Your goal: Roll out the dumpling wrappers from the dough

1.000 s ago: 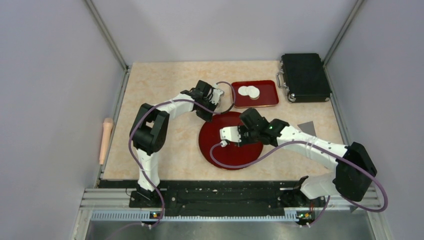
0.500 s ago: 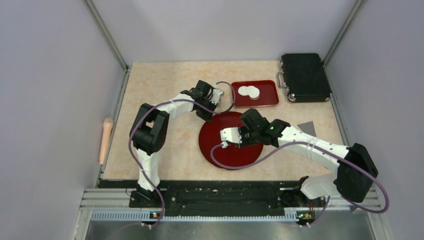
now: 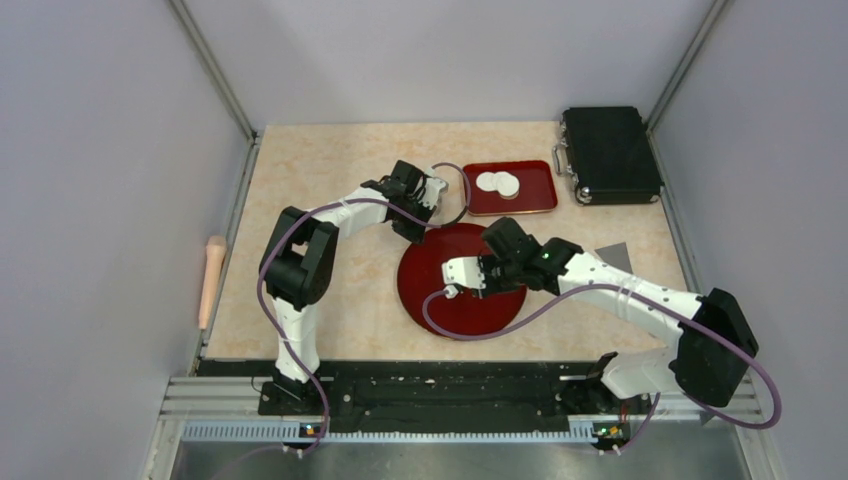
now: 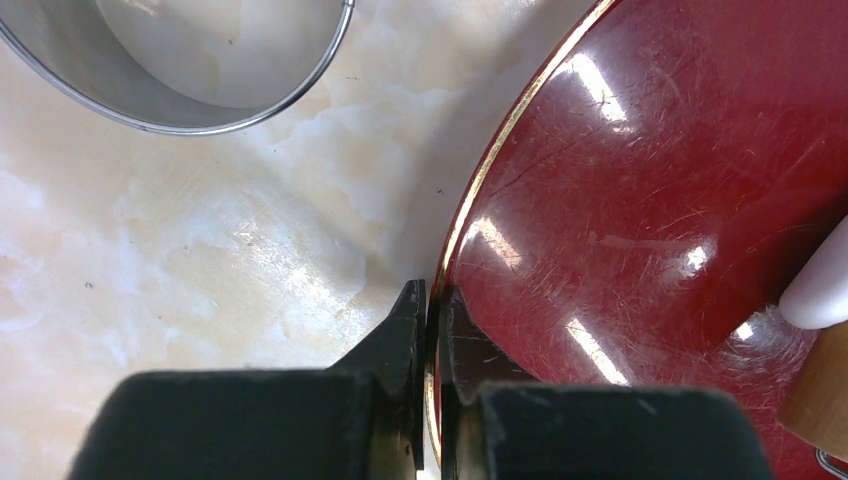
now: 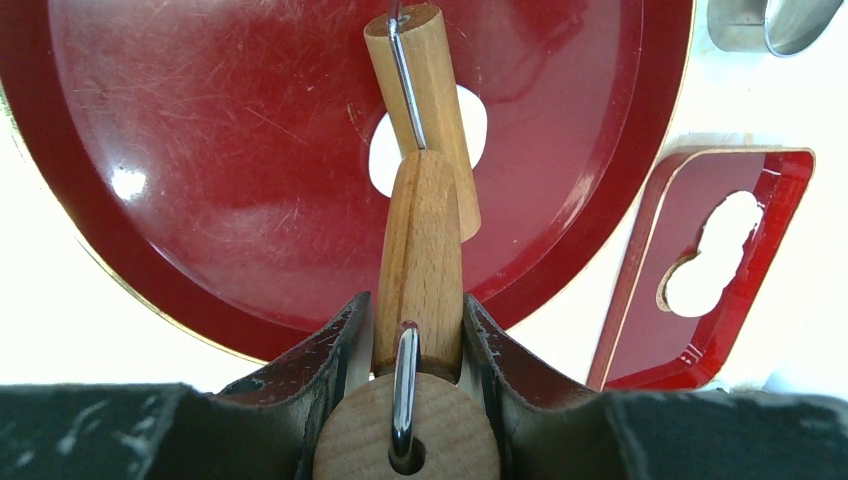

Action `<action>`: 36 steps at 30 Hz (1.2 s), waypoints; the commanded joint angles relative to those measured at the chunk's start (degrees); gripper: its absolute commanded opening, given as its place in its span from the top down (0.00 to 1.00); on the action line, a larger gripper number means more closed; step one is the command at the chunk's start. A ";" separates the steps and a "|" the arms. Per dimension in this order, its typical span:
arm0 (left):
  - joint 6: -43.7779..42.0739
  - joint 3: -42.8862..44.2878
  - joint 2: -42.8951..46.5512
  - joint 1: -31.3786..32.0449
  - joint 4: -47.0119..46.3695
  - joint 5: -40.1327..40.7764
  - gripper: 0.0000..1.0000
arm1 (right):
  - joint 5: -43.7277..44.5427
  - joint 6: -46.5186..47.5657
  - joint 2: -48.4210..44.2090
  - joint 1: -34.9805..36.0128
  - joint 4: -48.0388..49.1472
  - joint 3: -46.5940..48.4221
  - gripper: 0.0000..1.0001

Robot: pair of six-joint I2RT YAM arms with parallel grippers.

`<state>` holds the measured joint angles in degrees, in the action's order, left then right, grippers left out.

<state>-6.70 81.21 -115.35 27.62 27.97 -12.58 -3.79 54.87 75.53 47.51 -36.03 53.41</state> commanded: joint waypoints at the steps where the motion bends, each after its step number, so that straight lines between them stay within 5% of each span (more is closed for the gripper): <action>1: 2.88 -1.37 -0.82 -0.32 -2.09 3.61 1.00 | -15.31 -3.63 1.68 3.16 -19.42 -2.79 1.00; 36: 3.05 -1.02 -1.33 -0.42 -1.88 3.26 1.00 | -16.77 -4.01 1.30 5.09 -21.91 -2.78 1.00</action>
<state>-6.50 81.21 -115.35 27.46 27.97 -12.80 -5.34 54.87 74.19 49.56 -40.80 53.76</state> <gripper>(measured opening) 0.034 0.323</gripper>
